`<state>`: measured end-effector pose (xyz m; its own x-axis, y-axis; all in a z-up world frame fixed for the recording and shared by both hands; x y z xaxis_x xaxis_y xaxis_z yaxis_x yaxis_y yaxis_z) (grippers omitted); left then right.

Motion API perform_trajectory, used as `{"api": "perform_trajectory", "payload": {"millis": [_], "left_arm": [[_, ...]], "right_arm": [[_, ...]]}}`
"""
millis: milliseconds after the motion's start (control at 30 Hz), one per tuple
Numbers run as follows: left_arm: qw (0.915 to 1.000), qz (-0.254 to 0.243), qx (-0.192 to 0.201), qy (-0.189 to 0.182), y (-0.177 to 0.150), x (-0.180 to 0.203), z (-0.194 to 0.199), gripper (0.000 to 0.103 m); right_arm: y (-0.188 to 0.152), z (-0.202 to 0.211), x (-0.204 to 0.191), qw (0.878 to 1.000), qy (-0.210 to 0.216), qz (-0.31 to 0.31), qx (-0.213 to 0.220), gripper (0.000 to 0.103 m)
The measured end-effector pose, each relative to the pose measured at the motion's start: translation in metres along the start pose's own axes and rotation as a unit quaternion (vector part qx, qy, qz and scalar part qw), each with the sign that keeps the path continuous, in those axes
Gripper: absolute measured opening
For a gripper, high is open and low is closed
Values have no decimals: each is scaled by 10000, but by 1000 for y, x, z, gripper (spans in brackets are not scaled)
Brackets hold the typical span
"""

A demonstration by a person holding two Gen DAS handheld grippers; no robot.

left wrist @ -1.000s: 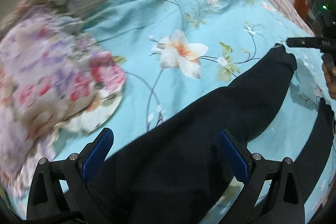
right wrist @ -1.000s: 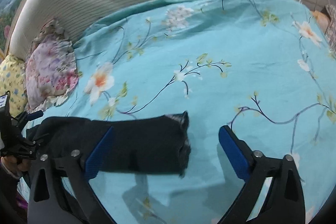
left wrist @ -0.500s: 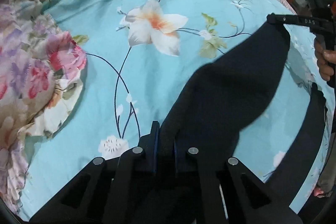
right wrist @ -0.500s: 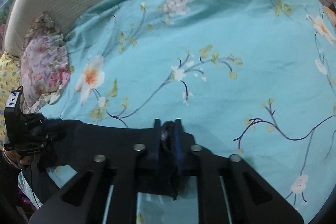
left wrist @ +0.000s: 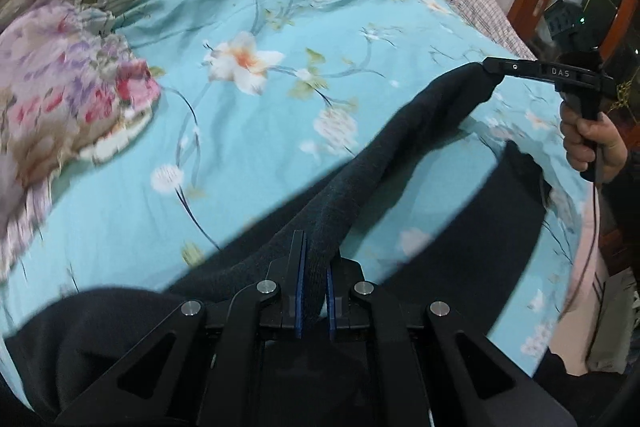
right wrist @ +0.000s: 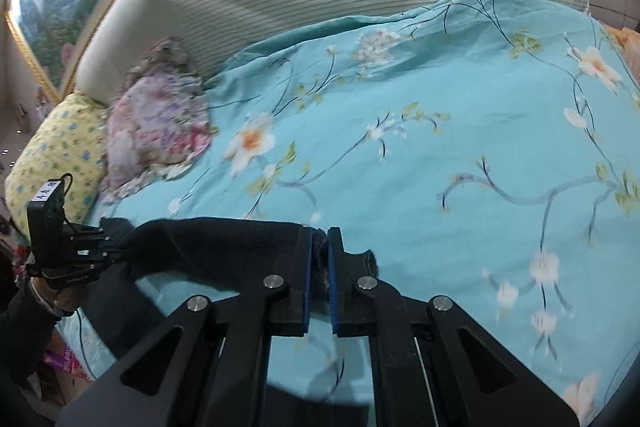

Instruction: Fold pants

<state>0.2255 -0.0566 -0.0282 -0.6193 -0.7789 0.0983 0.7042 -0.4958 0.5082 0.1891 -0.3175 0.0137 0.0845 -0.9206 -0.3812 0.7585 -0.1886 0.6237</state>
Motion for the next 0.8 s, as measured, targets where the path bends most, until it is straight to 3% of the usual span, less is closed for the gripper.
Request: {"api": "perform_trajectory", "payload": {"millis": [367,800], "left_arm": [[9995,198,80,-226,-58,56,16,6],[9993,230,23,-299,-93,82,10,7]], "right_arm": [[-65,55,-6,9994,325,108,74,8],[-125,77,4,9996,163,161,-168,7]]}}
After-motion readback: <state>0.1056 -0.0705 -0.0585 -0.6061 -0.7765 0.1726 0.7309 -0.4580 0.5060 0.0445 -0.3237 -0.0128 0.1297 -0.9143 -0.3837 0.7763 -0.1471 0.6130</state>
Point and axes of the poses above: each gripper's, at about its wrist camera, not at the fingertips, and z roughly against the way its jaws point, x to its right, y to its top, the point moved 9 cm from there along -z, roughly the way its jaws point, and after that the axes turned 3 degrees about -z, right-handed, at the moved point
